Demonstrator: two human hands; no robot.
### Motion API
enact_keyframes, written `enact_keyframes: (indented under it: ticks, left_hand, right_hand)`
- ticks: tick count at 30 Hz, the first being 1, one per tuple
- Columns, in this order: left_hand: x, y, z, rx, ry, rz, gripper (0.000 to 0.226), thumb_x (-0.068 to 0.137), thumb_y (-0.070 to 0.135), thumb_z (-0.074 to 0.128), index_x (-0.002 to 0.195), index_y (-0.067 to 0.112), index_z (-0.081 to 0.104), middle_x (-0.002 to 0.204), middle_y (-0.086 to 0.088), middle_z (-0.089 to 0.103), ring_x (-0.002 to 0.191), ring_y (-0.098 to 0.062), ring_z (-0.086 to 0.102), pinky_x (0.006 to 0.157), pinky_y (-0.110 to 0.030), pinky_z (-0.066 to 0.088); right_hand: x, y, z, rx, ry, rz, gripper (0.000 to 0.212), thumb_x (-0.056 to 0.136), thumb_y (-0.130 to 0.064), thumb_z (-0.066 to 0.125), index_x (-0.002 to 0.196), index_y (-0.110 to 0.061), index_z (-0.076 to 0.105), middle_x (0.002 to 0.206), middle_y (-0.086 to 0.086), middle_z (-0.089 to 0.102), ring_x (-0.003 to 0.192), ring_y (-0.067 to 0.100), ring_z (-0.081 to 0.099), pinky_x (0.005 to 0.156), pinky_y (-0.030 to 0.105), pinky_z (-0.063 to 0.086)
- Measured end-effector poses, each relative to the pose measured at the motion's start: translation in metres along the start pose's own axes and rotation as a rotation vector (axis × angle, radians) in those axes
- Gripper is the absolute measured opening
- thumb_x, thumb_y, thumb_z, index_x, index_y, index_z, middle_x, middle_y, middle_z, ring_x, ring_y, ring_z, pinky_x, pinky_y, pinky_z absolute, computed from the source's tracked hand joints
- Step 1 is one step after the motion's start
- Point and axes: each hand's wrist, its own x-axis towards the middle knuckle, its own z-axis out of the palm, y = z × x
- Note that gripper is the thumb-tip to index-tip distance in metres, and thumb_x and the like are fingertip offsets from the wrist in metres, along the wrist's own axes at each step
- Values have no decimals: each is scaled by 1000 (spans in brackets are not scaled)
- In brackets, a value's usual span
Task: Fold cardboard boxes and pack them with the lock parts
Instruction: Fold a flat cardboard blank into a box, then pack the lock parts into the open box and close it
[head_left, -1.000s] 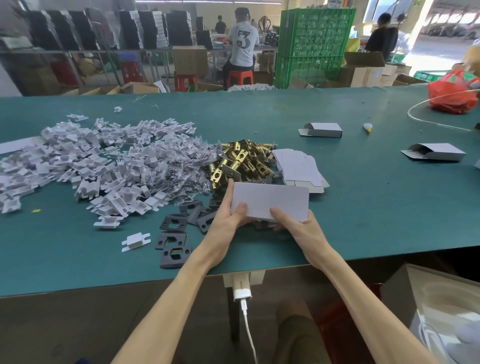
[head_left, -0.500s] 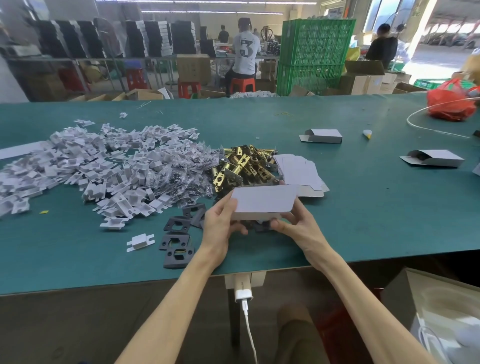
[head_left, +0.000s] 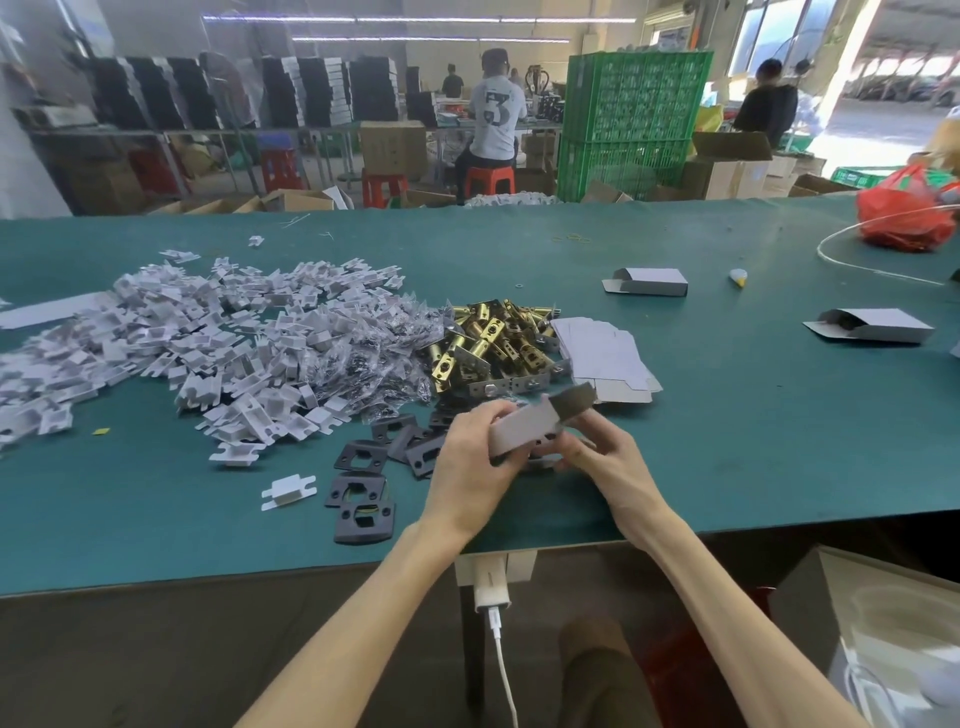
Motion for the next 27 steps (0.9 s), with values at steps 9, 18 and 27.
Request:
enact_keyframes:
  ticks: [9, 18, 27]
  left_hand:
    - [-4, -11, -31, -586, -32, -317, 43, 77, 27, 86, 116, 18, 71, 110, 4, 77, 106, -13, 71, 85, -25, 57]
    - [-15, -10, -33, -583, -151, -370, 43, 86, 13, 83, 123, 23, 64, 112, 4, 75, 105, -7, 70, 85, -20, 55]
    - [-15, -14, -35, -611, -78, -432, 40, 87, 13, 83, 120, 24, 64, 107, 11, 77, 100, -7, 72, 83, -22, 56]
  right_hand:
    - [6, 5, -6, 4, 76, 91, 31, 99, -32, 61, 124, -16, 70, 108, 12, 74, 97, 28, 71, 80, 31, 58]
    - [17, 8, 2, -159, 74, 167, 19, 99, -23, 64, 113, -13, 71, 93, 9, 76, 74, 14, 69, 58, 22, 52]
    - [138, -23, 45, -648, 104, 136, 33, 102, -30, 55, 122, -4, 55, 107, 8, 65, 81, 15, 68, 73, 41, 60]
